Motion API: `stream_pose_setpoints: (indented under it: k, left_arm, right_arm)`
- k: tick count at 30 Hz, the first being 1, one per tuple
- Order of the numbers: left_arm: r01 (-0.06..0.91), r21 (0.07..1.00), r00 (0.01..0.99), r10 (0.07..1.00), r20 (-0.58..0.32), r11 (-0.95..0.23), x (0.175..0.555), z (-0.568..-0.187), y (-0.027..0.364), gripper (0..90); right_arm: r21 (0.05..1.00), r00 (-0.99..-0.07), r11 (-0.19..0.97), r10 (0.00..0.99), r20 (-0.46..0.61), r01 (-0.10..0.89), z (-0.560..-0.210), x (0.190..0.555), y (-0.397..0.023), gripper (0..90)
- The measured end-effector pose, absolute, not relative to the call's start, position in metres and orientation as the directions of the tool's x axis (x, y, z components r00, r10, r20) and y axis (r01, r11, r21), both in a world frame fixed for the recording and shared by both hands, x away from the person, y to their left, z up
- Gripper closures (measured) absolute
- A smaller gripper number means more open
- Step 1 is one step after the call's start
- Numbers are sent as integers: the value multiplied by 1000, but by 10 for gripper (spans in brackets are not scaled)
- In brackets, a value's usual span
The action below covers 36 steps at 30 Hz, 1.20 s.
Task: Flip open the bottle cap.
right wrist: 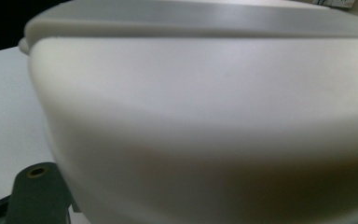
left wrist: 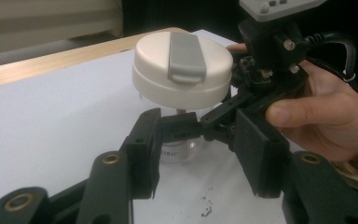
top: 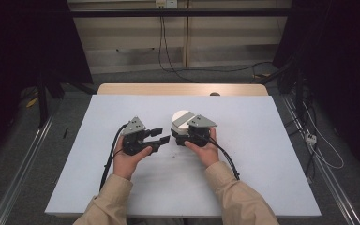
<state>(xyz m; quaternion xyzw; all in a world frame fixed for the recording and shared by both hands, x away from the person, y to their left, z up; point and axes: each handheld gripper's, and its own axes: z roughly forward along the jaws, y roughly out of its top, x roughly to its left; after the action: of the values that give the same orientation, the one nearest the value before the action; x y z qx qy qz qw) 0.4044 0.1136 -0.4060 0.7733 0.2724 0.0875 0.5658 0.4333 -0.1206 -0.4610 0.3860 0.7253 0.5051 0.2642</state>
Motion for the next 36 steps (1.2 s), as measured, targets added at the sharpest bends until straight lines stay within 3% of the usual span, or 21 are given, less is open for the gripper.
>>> stream_pose_setpoints:
  k: [7, 25, 36]
  left_arm:
    - [324, 922, 836, 521, -173, -212, 406, -404, 108, 606]
    - [323, 912, 841, 519, -154, -254, 411, -402, 103, 896]
    - [336, 897, 838, 525, -146, -286, 413, -405, 99, 900]
  right_arm:
    - [936, -563, 194, 827, 5, 293, -461, 433, -121, 188]
    - [936, -563, 195, 827, 3, 292, -461, 433, -121, 188]
    - [937, -563, 195, 826, 3, 290, -461, 433, -121, 188]
